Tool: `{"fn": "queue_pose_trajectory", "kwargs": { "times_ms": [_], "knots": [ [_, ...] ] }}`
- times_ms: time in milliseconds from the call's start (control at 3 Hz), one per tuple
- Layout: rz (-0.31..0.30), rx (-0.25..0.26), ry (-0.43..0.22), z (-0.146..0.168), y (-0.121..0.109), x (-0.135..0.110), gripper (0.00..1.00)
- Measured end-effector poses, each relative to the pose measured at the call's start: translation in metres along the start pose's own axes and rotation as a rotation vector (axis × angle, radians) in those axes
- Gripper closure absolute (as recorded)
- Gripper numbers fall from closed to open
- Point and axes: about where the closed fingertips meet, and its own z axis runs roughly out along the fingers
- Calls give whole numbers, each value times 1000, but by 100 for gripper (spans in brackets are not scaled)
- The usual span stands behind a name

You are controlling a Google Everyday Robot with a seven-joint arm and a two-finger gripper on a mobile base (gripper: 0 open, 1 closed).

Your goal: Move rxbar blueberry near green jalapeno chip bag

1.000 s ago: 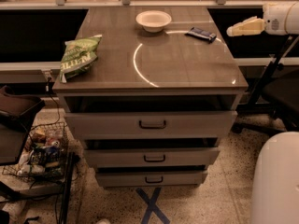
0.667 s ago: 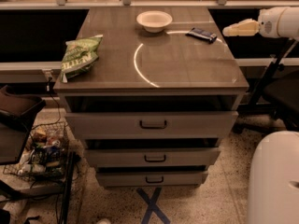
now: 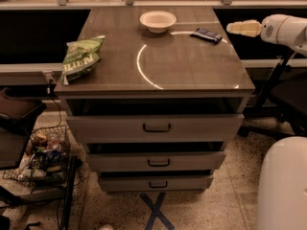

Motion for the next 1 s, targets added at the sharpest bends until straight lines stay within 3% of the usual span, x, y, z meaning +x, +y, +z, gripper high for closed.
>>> {"fn": "queue_pose_trajectory", "kwargs": {
  "times_ms": [333, 667, 1000],
  "knots": [
    [0, 0, 0, 0, 0, 0, 0],
    [-44, -56, -1, 0, 11, 2, 0],
    [-132, -138, -4, -6, 27, 3, 0]
  ]
}}
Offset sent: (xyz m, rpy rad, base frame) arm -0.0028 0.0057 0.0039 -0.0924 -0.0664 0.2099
